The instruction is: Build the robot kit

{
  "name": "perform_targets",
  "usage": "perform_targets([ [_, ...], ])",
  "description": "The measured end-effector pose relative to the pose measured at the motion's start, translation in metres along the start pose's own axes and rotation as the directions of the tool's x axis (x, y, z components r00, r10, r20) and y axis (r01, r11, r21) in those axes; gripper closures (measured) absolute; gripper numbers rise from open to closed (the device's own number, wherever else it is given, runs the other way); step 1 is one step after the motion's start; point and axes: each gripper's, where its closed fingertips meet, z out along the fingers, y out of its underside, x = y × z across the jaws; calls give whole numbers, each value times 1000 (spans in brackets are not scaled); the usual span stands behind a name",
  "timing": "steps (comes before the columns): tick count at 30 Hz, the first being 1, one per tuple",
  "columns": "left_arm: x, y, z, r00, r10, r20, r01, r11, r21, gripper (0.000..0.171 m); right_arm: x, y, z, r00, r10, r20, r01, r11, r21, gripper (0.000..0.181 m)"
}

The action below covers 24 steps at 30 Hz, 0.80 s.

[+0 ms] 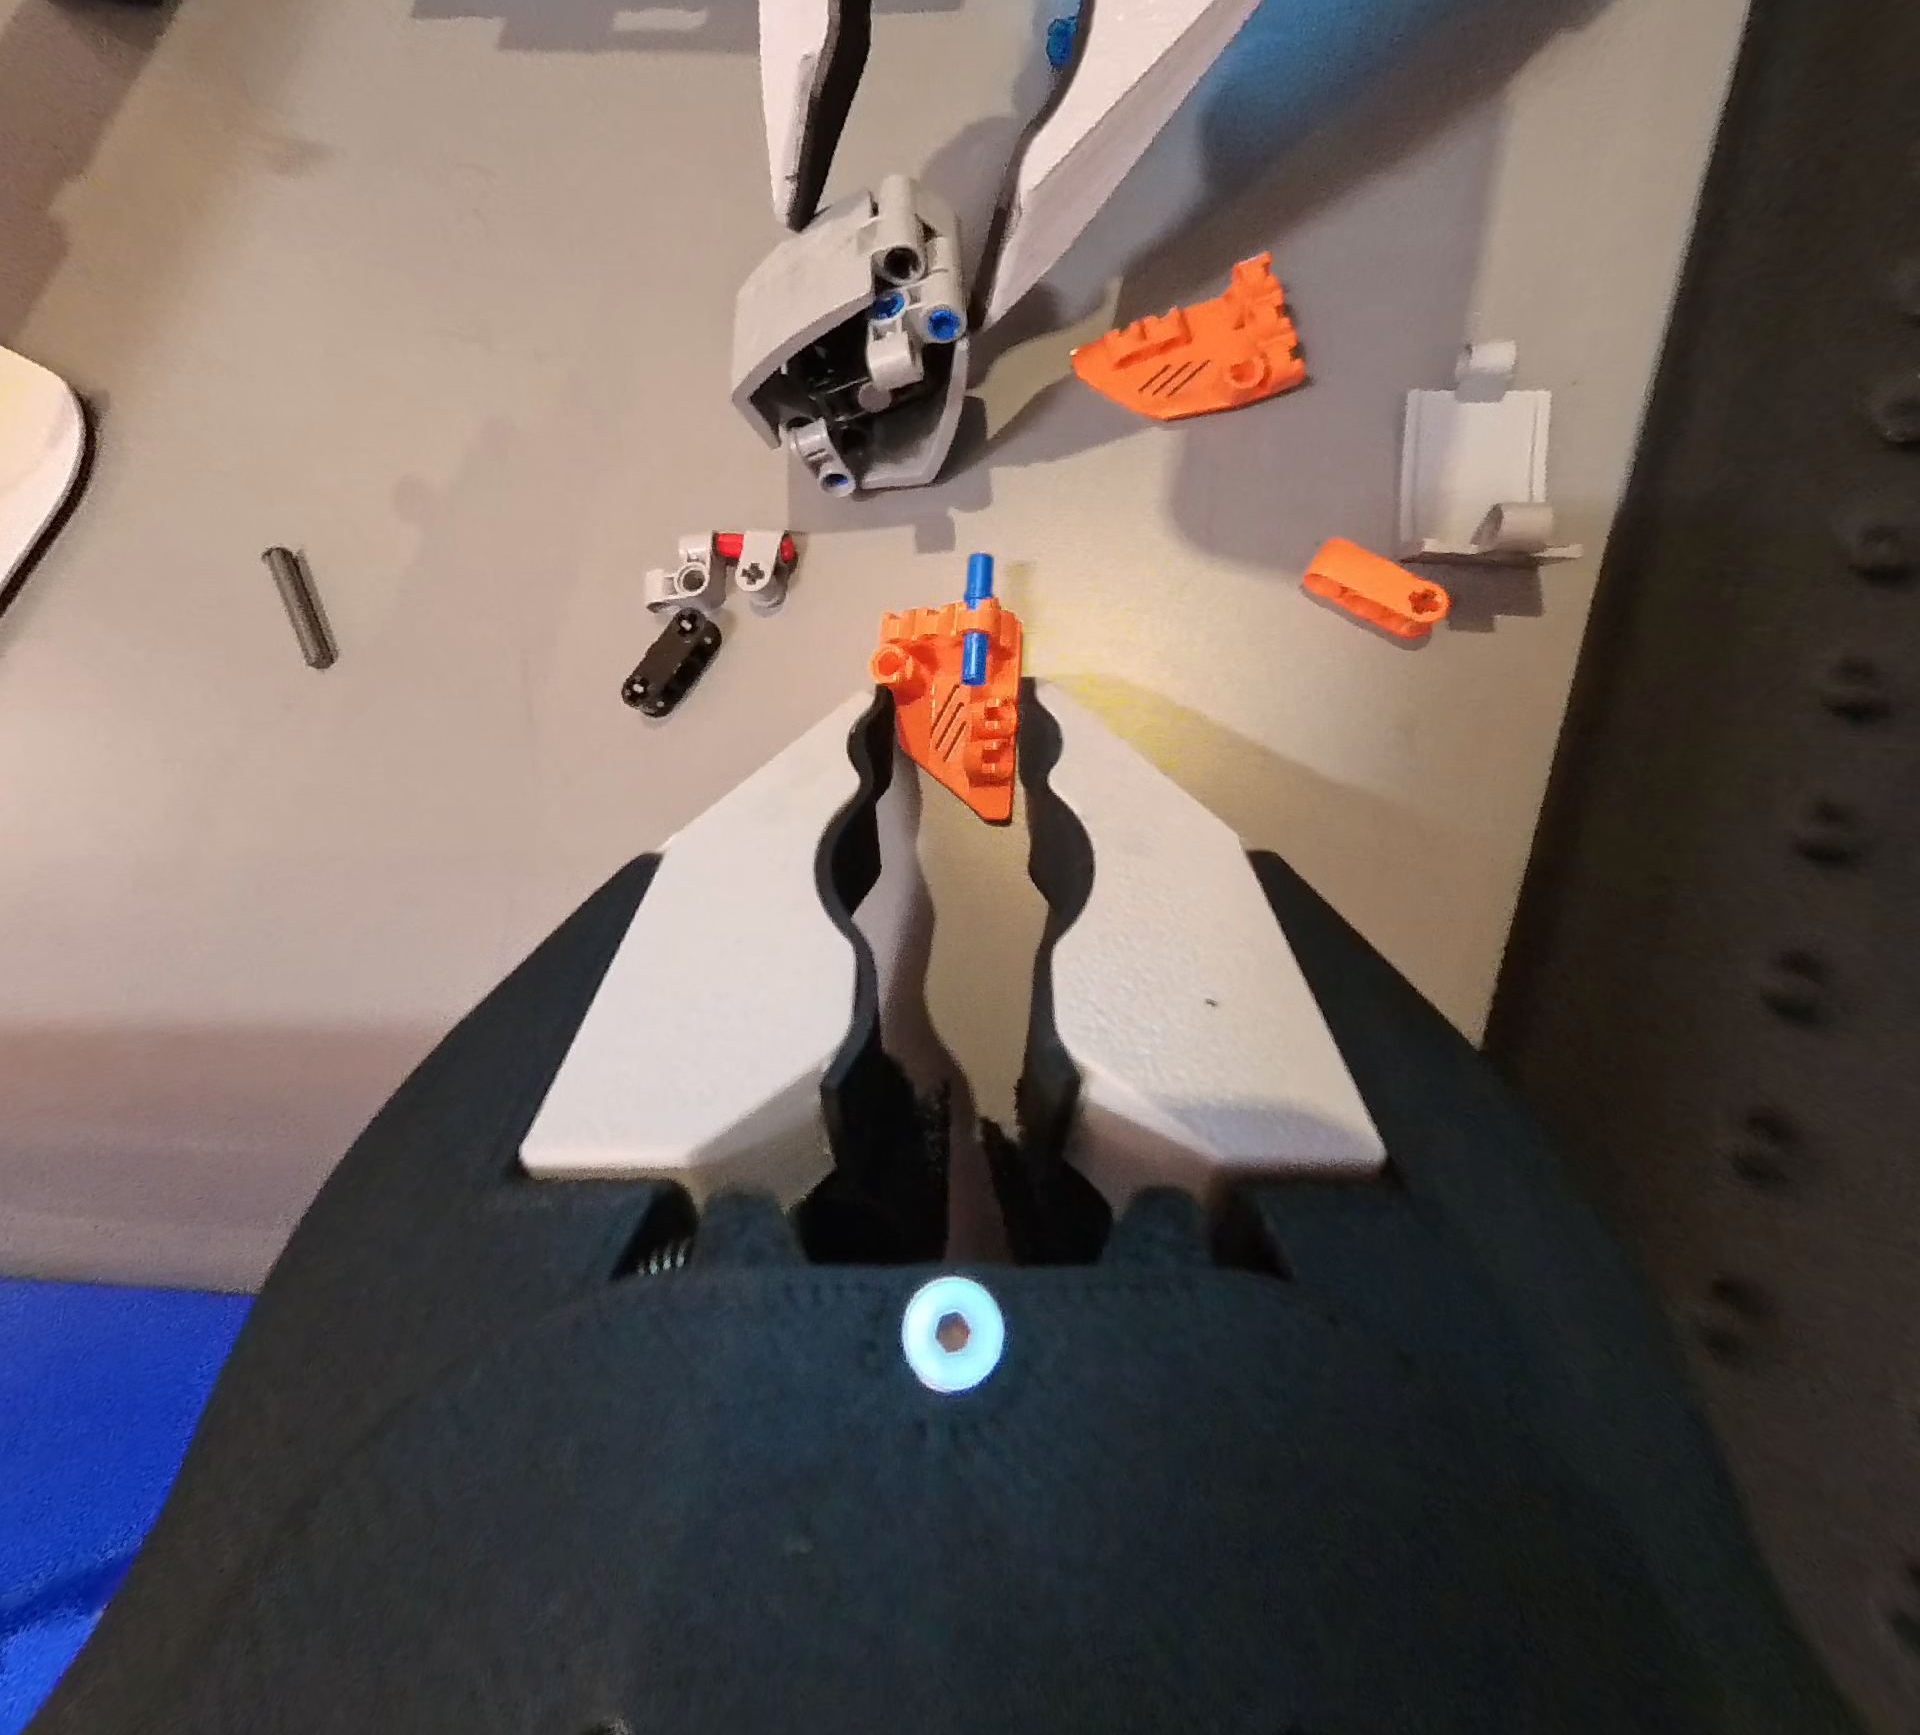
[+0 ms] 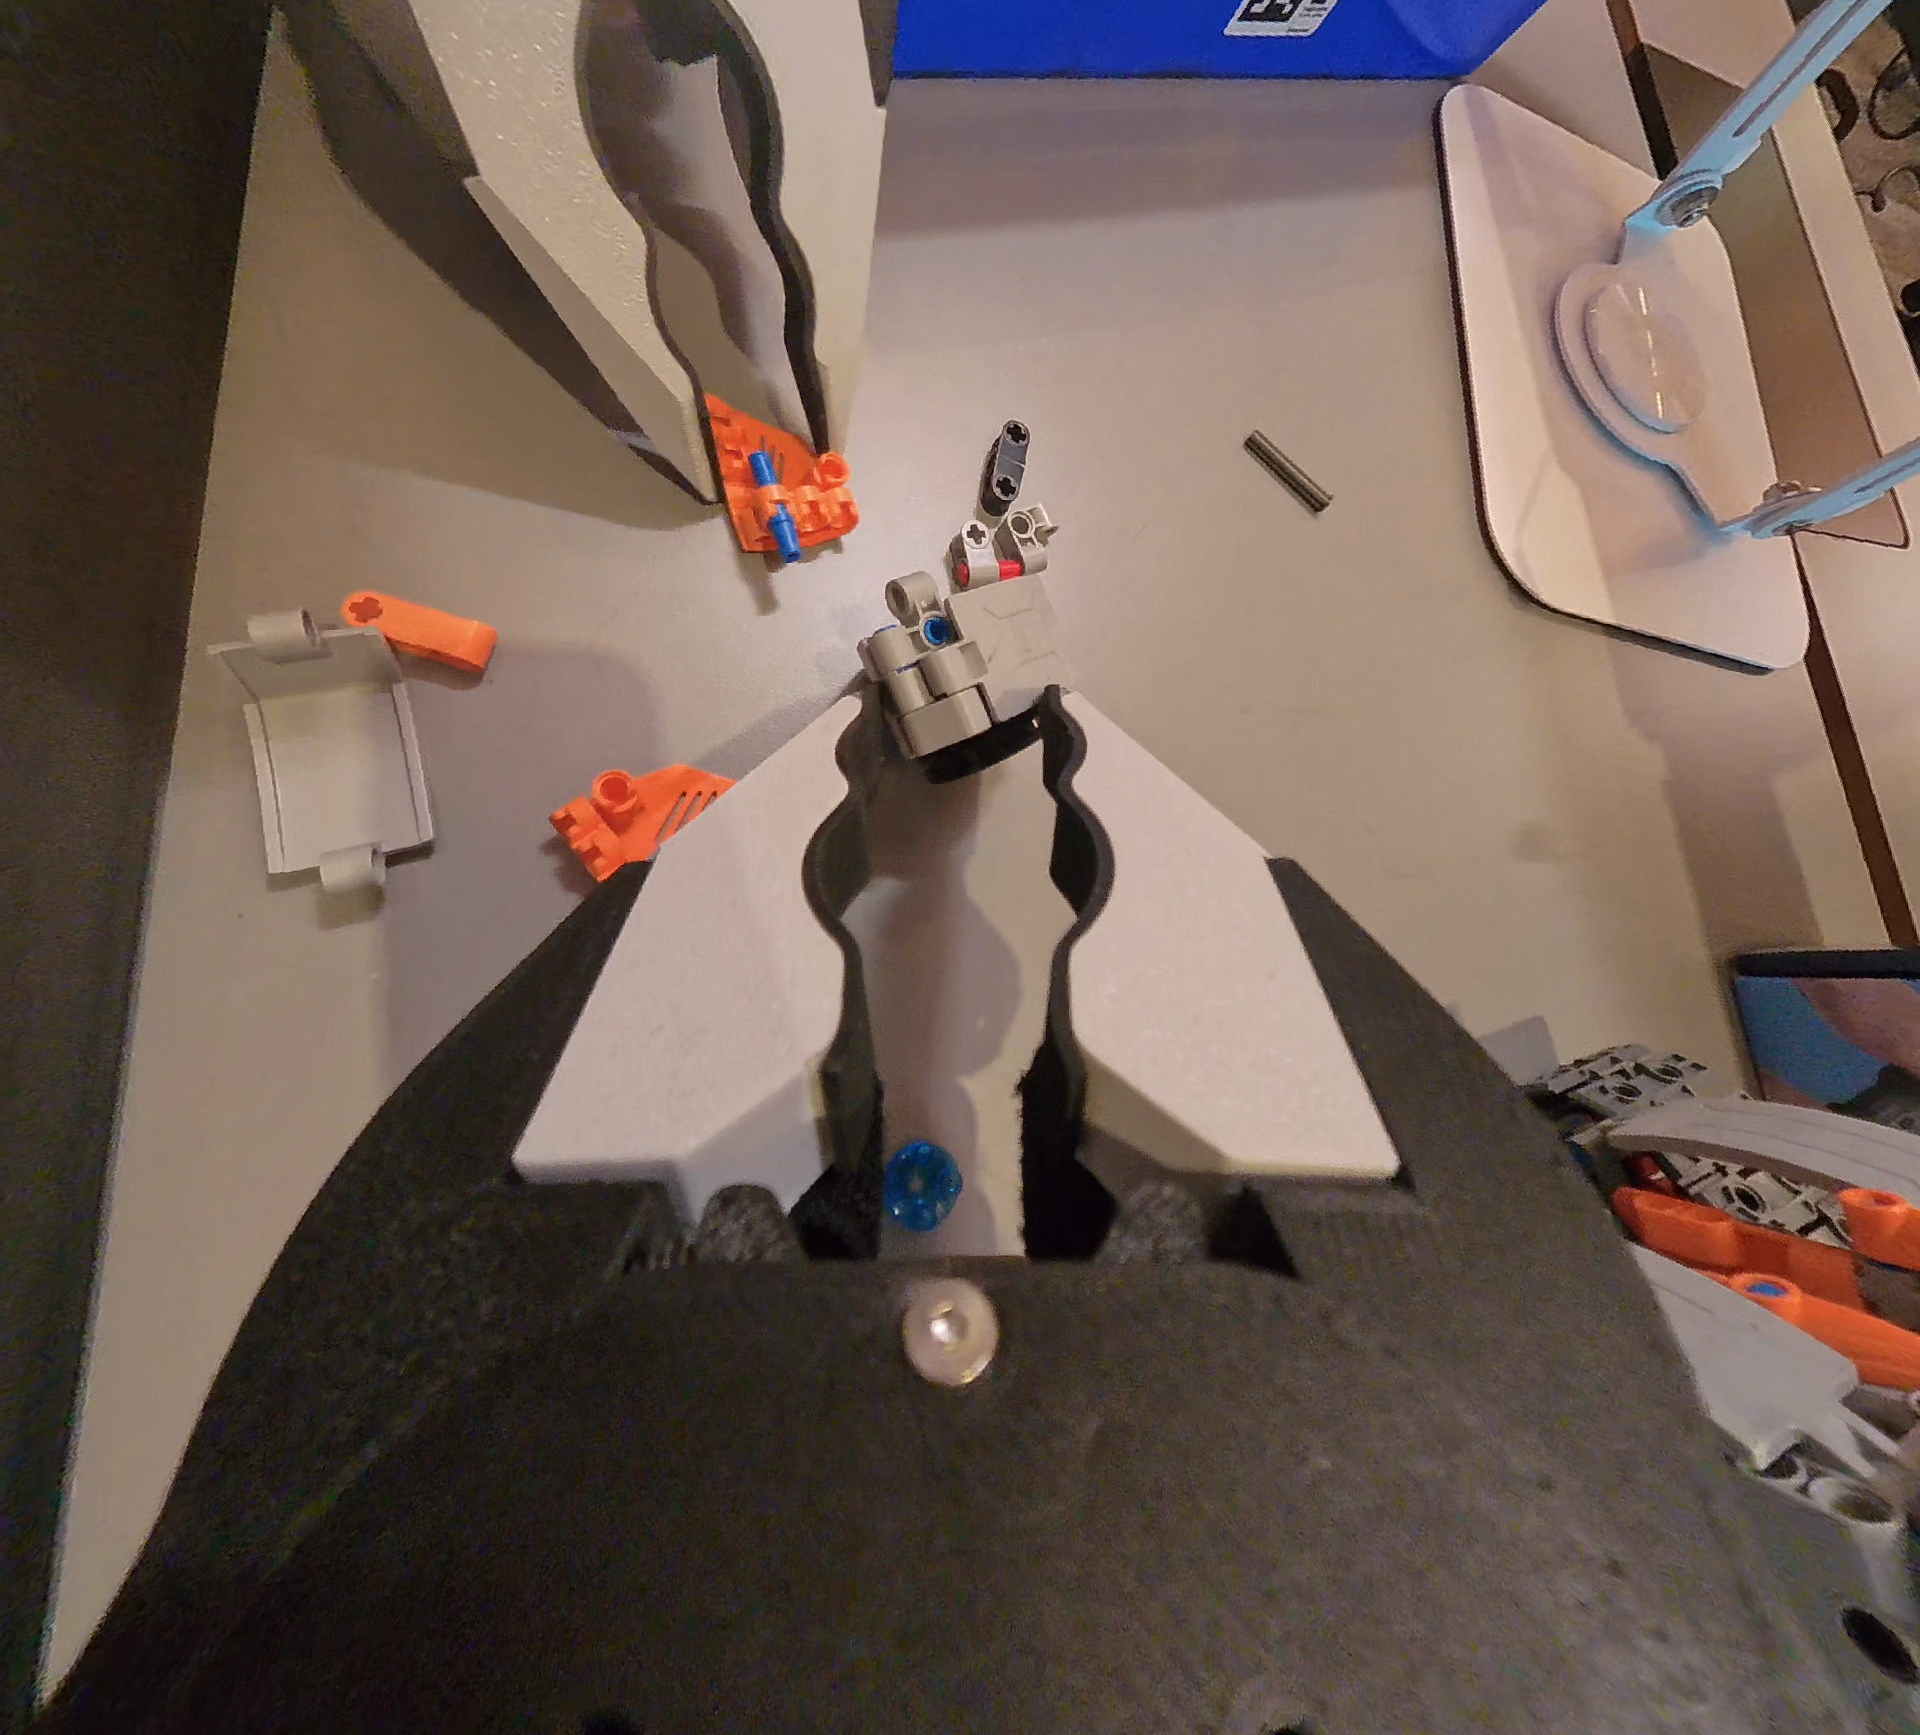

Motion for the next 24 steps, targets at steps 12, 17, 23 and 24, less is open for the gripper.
perform_targets([
  [12, -11, -6, -4, 982, 128, 136, -128, 992, -10, 165, 7, -13, -12, 999, 31, -26, -30, 998, 60, 149],
  [17, -9, -6, -4, 981, 138, 135, -138, 990, -11, 165, 5, -12, -11, 999, 20, -29, -18, 999, 51, 149],
  [23, -9, -8, -6, 986, 110, 121, -113, 993, 15, 165, 6, -13, -11, 999, 22, -30, -20, 998, 55, 149],
  [24, -10, -8, -6, 986, 110, 124, -113, 994, 15, 165, 6, -13, -11, 999, 22, -29, -20, 998, 55, 149],
])
